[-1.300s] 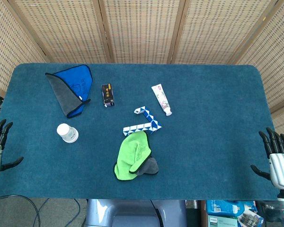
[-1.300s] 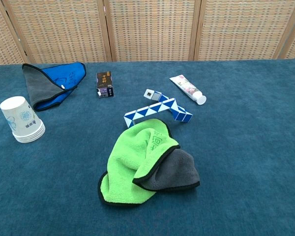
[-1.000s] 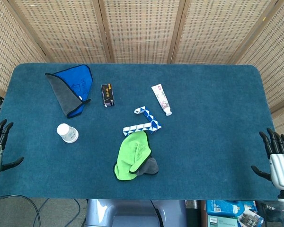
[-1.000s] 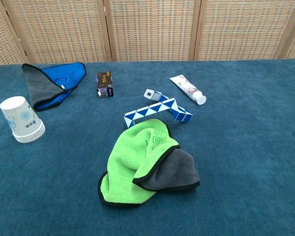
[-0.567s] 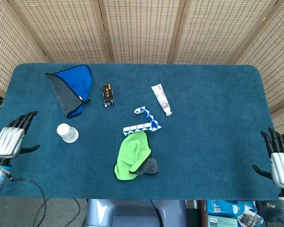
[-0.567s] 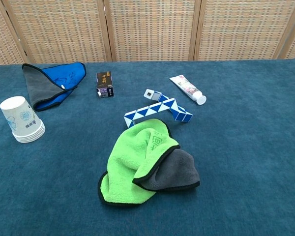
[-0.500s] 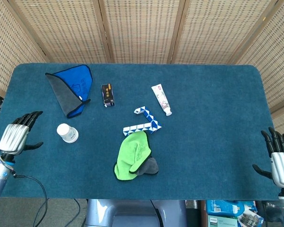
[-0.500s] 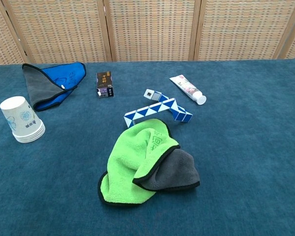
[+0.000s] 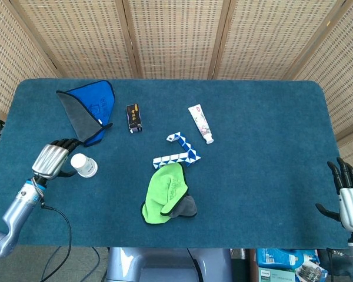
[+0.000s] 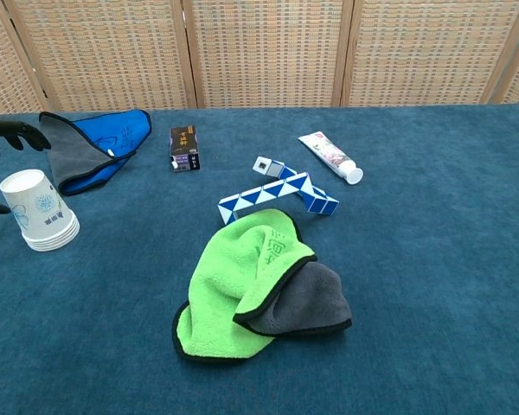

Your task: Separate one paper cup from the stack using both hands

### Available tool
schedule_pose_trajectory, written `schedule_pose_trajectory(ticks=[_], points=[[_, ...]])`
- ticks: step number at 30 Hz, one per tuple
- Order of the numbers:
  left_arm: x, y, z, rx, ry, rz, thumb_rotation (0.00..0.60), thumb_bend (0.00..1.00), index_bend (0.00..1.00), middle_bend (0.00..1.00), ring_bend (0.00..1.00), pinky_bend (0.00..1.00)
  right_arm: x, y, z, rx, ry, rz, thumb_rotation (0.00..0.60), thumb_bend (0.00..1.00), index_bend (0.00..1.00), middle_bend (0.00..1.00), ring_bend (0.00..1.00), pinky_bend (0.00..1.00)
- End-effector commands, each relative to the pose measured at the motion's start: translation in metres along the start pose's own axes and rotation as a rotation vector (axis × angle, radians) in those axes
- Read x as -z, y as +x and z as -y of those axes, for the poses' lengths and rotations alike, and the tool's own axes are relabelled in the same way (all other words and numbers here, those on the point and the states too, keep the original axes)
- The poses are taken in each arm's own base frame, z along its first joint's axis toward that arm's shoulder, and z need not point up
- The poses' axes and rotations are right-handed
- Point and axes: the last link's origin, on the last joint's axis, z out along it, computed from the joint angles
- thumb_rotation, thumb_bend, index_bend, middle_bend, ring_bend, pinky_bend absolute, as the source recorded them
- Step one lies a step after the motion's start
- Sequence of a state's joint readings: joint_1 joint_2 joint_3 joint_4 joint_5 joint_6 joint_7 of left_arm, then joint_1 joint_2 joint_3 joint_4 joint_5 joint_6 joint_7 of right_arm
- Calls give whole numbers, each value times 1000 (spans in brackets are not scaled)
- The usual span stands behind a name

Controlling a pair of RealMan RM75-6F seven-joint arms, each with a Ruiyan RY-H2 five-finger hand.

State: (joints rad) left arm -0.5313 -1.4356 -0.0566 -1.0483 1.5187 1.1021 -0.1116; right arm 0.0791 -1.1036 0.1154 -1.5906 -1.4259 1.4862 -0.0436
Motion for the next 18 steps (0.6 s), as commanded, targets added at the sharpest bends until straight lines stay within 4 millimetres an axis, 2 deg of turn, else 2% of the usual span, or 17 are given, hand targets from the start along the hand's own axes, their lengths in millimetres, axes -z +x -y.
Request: schedule_pose_trajectory(ticks=[1, 3, 9, 13, 18], points=[[-5, -3, -6, -22, -19, 14, 600, 75, 267, 284, 278, 354, 0, 0, 0, -1, 0, 0, 600, 0, 0, 0, 0, 0], [-7, -3, -8, -25, -21, 14, 600, 75, 305, 313, 303, 373, 0, 0, 0, -3, -1, -1, 600, 0, 0, 0, 0, 0], [-9, -2, -8, -52, -5, -5, 600, 83, 488, 482, 446, 485, -1, 1, -2, -12, -4, -8, 600, 0, 0, 0, 0, 0], [-9, -2, -6, -54, 14, -9, 600, 120, 536, 524, 486, 520, -2, 0, -3, -17, -6, -5, 600, 0, 0, 0, 0, 0], [-6, 4, -3, -1, 26, -36, 600, 120, 546, 529, 492, 525, -2, -1, -3, -16, -7, -1, 600, 0, 0, 0, 0, 0]])
